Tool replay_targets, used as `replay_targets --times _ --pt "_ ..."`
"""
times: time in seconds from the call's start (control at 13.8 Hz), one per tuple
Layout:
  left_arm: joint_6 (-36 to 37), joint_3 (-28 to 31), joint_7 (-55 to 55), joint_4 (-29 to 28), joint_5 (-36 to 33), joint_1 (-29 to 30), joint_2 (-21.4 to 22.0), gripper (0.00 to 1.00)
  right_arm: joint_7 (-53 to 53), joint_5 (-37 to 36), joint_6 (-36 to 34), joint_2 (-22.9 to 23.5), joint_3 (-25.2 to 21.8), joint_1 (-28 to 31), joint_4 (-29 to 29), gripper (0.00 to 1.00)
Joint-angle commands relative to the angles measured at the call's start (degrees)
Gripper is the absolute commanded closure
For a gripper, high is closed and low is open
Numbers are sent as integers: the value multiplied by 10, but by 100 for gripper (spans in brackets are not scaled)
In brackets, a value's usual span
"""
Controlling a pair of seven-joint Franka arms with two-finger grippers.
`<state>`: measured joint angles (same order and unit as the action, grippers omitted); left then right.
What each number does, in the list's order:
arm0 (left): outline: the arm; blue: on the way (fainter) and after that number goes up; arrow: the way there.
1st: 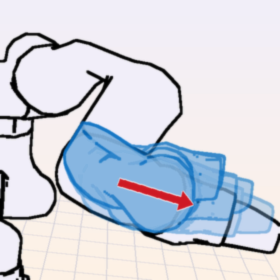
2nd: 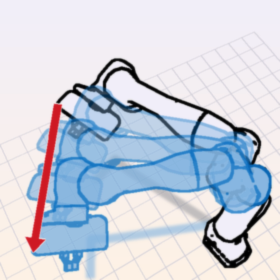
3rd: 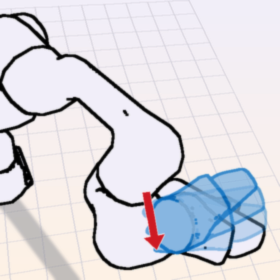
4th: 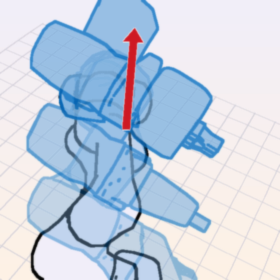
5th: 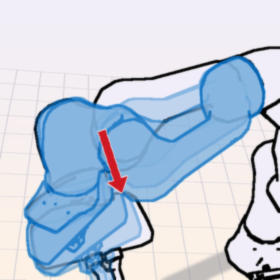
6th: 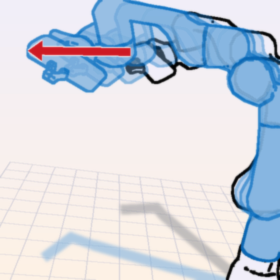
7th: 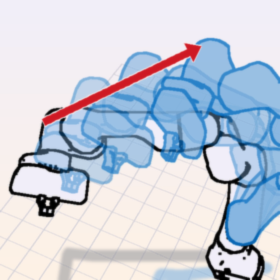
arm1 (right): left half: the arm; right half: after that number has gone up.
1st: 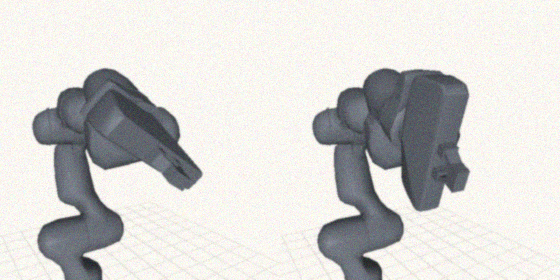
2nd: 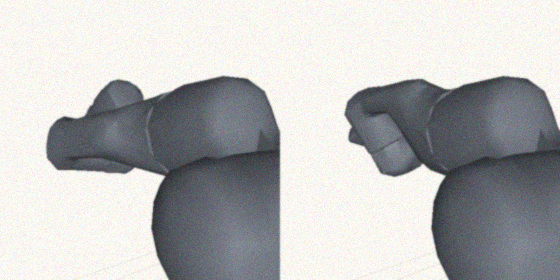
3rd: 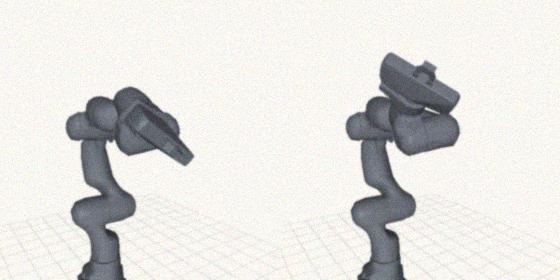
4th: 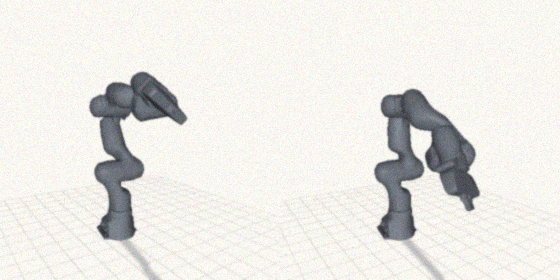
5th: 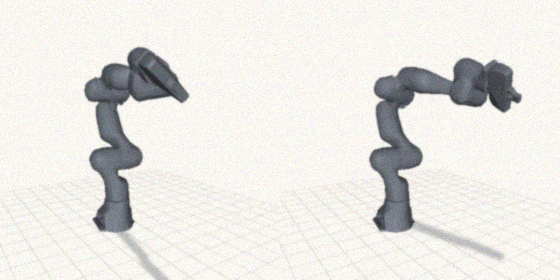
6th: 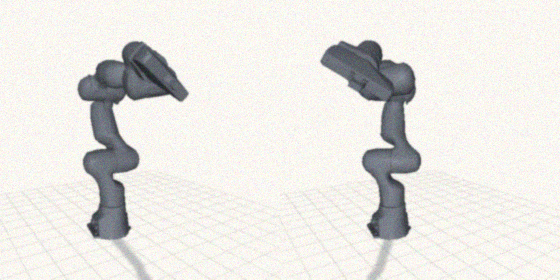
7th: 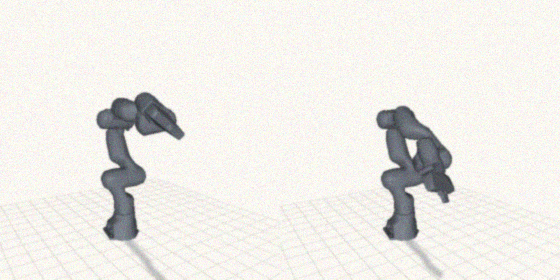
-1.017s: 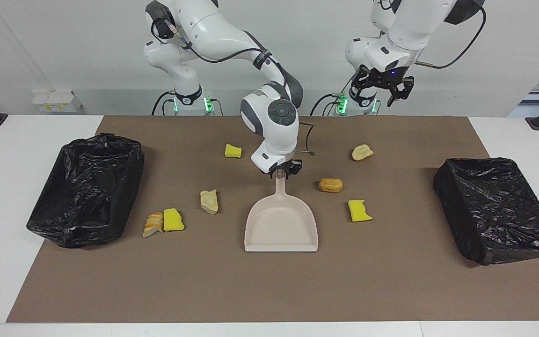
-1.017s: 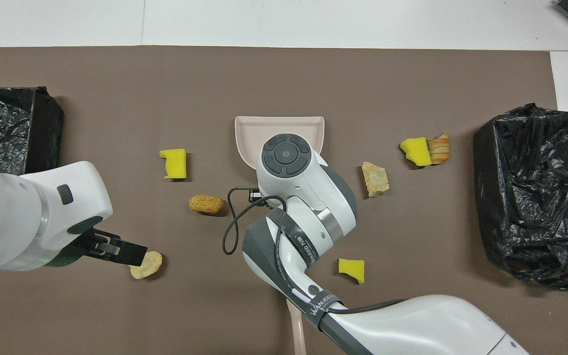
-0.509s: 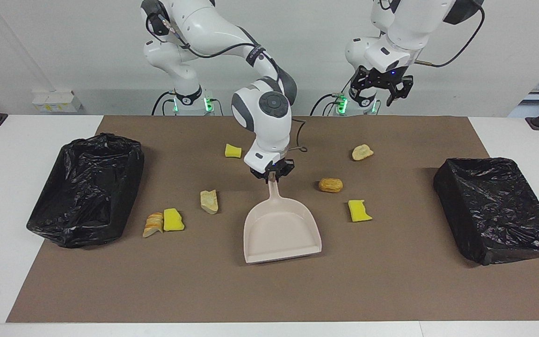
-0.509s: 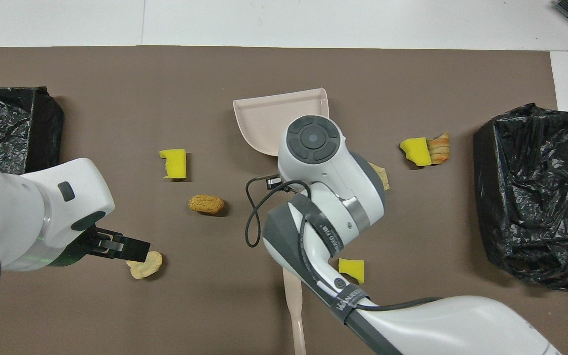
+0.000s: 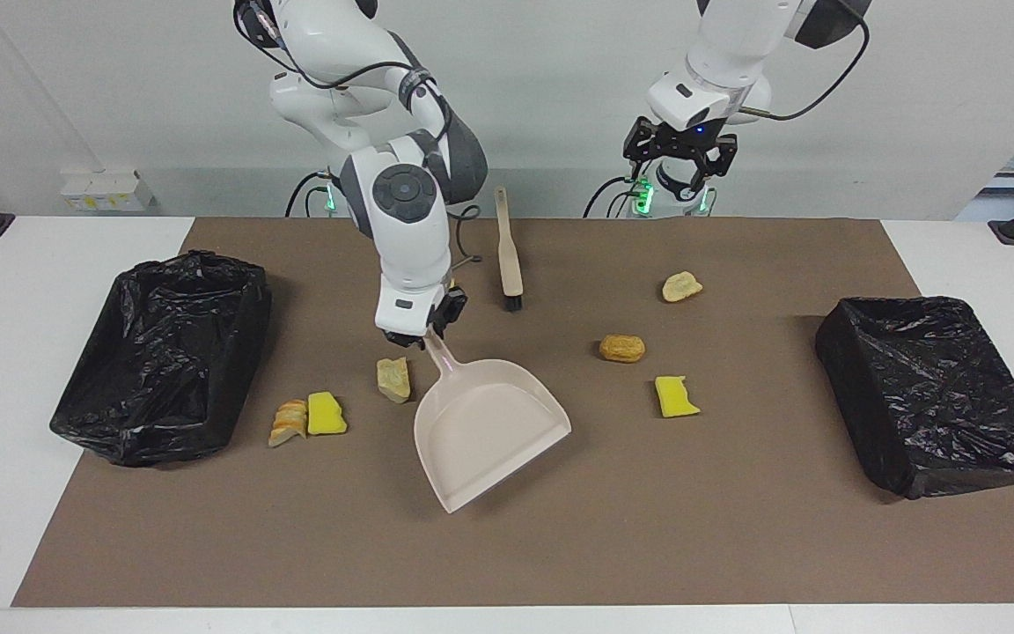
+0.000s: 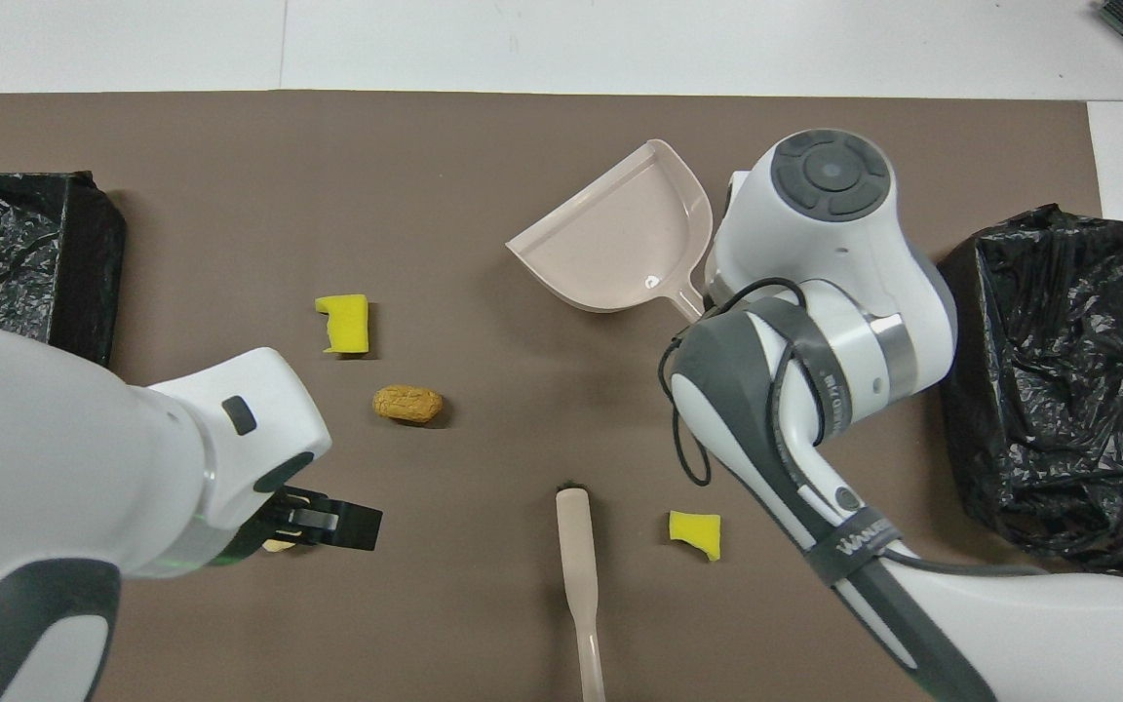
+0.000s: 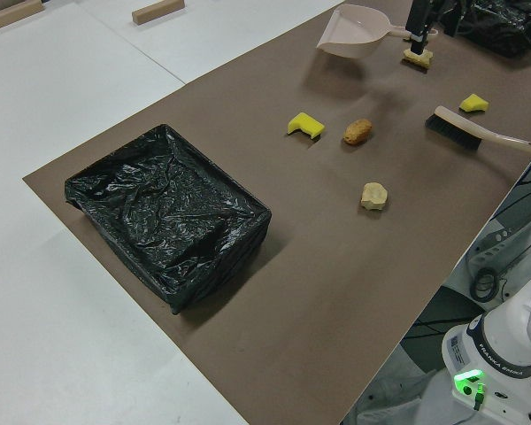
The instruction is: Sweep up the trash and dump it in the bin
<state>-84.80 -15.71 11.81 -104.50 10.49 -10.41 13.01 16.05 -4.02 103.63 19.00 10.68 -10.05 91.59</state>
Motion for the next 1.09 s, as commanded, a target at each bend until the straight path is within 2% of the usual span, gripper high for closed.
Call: replay_targets --times 0.0,0.15,0.36,0.51,0.65,0.8,0.94,1.02 --pt "-24 6 54 -28 11 -63 12 0 122 -37 -14 -17 6 33 12 100" --pt "-71 6 137 -67 12 -134 14 0 191 -75 -21 -17 7 44 13 100" --pt "-162 6 250 -130 16 -234 9 0 303 -91 -5 -18 7 77 27 100" --pt "-228 6 290 -187 16 -292 6 0 369 -113 51 -37 7 90 74 100" --pt "-302 6 345 -218 16 -347 -33 0 425 -118 106 -60 7 97 131 100" --pt "-361 6 374 -240 16 -368 -58 0 485 -143 126 -62 7 90 144 100" --pt "-375 6 376 -257 16 -391 -78 1 489 -160 126 -61 7 85 152 100" --pt "-380 6 381 -268 16 -398 -80 5 490 -179 126 -61 8 84 152 100"
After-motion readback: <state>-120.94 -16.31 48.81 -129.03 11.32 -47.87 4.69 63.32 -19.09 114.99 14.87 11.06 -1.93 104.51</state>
